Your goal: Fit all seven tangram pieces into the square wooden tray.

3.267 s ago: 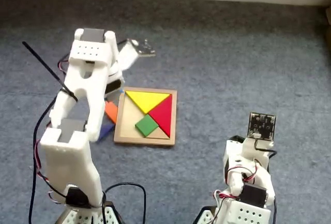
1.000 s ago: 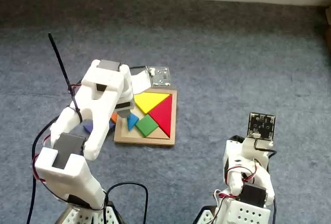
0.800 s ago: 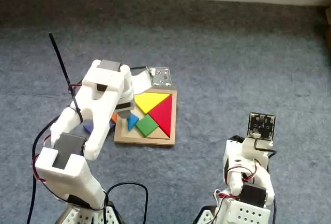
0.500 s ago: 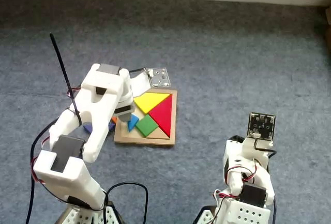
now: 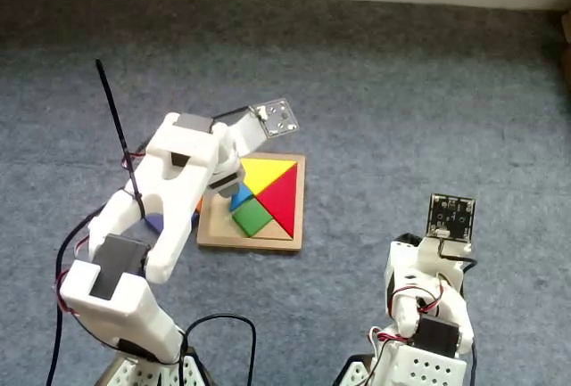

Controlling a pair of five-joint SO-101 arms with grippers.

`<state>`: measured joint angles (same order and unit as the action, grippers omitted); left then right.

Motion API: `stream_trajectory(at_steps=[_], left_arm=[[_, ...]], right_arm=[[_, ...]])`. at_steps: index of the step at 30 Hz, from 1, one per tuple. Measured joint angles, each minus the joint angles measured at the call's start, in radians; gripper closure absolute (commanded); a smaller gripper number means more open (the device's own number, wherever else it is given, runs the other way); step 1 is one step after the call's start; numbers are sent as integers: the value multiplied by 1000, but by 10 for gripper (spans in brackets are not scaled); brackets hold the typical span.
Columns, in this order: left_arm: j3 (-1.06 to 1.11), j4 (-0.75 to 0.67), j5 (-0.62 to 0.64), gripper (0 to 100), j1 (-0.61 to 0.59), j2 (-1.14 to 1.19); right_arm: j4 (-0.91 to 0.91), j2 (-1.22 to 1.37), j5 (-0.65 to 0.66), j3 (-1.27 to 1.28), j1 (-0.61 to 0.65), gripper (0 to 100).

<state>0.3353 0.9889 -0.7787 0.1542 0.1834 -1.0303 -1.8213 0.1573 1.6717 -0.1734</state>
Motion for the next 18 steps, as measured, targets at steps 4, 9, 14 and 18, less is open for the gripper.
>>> stream_trajectory(at_steps=[4,9,14,18], left_arm=[[0,23,3,800,44,-2],[0,55,5,800,95,-2],[-8,61,60,800,100,-2],[-61,115,91,800,101,0]], right_arm=[[0,0,0,0,0,992],[0,0,0,0,0,992],[0,0,0,0,0,992],[0,0,0,0,0,992]])
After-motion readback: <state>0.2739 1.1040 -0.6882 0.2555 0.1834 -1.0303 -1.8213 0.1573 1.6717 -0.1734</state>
